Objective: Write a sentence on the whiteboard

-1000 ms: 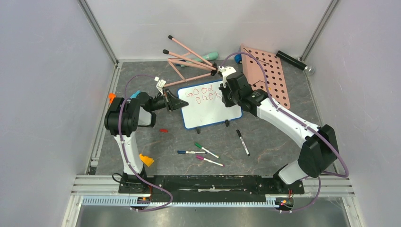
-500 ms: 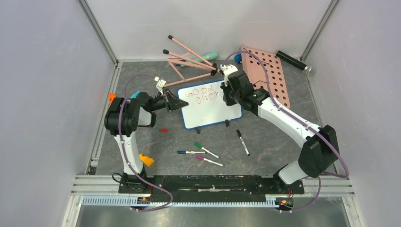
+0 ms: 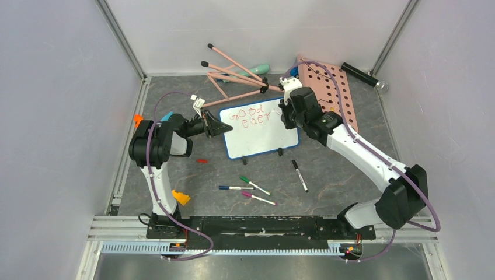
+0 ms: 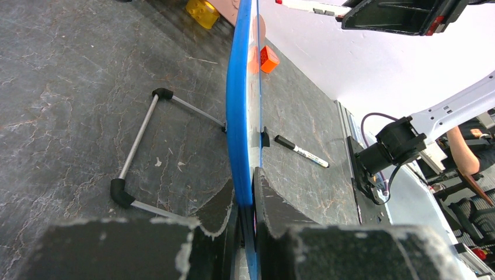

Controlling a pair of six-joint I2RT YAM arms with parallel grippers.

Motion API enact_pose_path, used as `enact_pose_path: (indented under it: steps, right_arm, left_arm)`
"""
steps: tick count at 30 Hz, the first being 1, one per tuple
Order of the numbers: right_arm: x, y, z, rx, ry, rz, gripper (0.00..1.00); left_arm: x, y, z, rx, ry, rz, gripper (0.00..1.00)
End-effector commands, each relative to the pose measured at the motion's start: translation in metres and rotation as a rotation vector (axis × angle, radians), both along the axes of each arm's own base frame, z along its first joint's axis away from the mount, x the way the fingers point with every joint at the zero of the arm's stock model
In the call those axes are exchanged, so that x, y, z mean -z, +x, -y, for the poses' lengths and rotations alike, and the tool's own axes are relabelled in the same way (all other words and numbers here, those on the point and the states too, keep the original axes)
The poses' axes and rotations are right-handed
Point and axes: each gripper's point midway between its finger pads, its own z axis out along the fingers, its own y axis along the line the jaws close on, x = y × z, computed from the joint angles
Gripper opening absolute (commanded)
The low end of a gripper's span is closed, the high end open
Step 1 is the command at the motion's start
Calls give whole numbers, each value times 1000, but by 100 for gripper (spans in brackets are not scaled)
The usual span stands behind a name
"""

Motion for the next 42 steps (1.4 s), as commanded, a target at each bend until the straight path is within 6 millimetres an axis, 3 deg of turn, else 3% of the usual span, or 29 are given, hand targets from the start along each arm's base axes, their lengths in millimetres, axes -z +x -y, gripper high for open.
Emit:
enact_pose_path:
  steps: [1,21,32,42]
  right_arm:
    - [-8,-1,13,29,-17,46,0]
    - [-6,-15,17,14,59,129,0]
    - [2,-4,11,8,21,88,0]
    - [-7,-1,0,-26,59,101,0]
  left_arm:
    - [-2,7,-3,-9,23,145,2]
    - [-4,7,-3,3,24,151,2]
    - [-5,7,-3,7,24,153,2]
    - [-4,7,-3,6,24,153,2]
